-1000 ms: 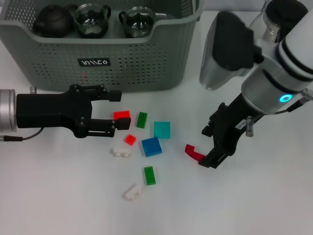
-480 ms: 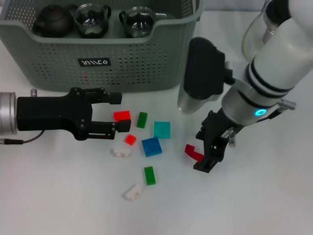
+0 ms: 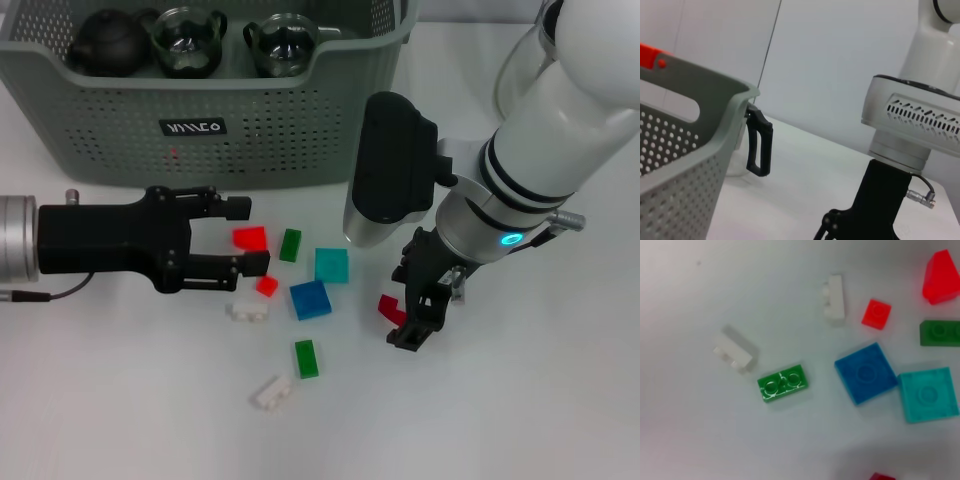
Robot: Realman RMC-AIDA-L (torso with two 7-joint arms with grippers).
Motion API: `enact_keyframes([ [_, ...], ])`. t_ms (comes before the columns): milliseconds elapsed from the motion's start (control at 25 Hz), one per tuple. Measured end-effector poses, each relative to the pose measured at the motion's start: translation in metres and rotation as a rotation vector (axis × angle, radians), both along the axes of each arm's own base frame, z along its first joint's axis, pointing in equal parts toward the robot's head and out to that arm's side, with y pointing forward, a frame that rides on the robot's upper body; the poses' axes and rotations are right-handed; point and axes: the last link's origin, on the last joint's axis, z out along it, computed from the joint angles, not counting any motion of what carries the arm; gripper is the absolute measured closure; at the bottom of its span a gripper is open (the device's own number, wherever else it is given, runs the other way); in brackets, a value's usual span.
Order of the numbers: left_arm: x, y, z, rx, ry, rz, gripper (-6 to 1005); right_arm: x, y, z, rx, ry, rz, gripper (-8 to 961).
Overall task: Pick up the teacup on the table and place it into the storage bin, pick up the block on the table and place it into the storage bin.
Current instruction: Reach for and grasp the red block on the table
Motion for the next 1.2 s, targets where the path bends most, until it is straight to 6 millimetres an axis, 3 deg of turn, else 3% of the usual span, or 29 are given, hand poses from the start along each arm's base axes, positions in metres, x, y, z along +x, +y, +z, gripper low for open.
enact_keyframes([
  [200,-0.002,-0.0022,-0.0023,-0.008,0.006,0.008,202,-0.0004,0.0,-0.001,0.002,-0.001,0.005,145],
  [440,-0.0033,-0.0033,-0.0035,-0.011,0.004,0.016,201,0.0001,0.0008,-0.0026,0.01,0.004,0.012,360],
  [1200,-0.0014,0.0001,-0.0029,-0.007,0.009,0.006,201,0.0029,0.0009,-0.0066,0.013,0.008,0.004,498],
])
